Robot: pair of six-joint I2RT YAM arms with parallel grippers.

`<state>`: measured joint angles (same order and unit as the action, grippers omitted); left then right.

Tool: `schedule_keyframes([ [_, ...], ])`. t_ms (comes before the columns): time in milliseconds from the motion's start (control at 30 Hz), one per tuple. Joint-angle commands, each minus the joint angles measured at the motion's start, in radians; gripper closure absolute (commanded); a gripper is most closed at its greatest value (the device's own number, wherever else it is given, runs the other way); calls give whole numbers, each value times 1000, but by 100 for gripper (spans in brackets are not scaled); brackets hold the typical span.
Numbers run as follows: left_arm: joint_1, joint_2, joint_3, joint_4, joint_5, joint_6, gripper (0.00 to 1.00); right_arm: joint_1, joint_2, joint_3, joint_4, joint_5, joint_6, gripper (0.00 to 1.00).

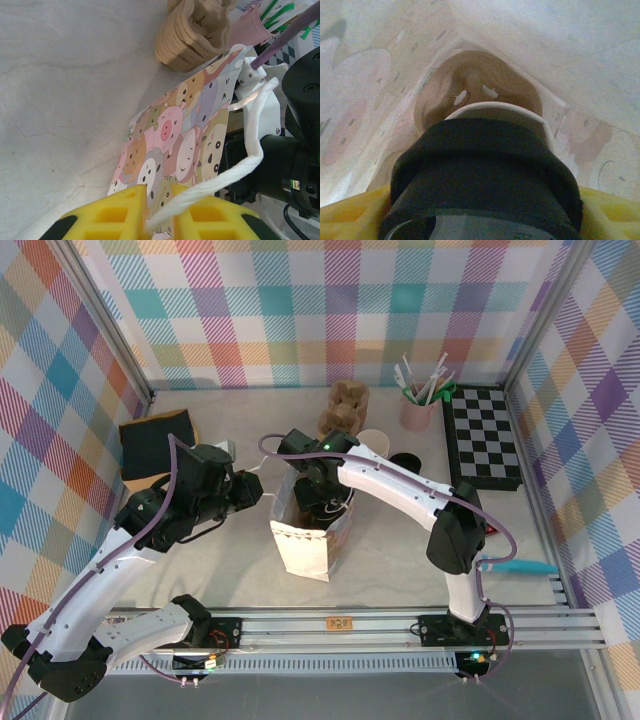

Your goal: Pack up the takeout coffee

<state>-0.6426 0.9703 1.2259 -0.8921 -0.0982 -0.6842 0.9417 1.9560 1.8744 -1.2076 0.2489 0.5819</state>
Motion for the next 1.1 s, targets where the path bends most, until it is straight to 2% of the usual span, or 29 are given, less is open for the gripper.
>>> schedule_keyframes([
  [0,6,-11,2,-22,-3,6,80,-6,34,17,3,-17,-13,38],
  [1067,6,-13,-1,-19,3,6,80,-4,36,27,5,-20,-11,38],
])
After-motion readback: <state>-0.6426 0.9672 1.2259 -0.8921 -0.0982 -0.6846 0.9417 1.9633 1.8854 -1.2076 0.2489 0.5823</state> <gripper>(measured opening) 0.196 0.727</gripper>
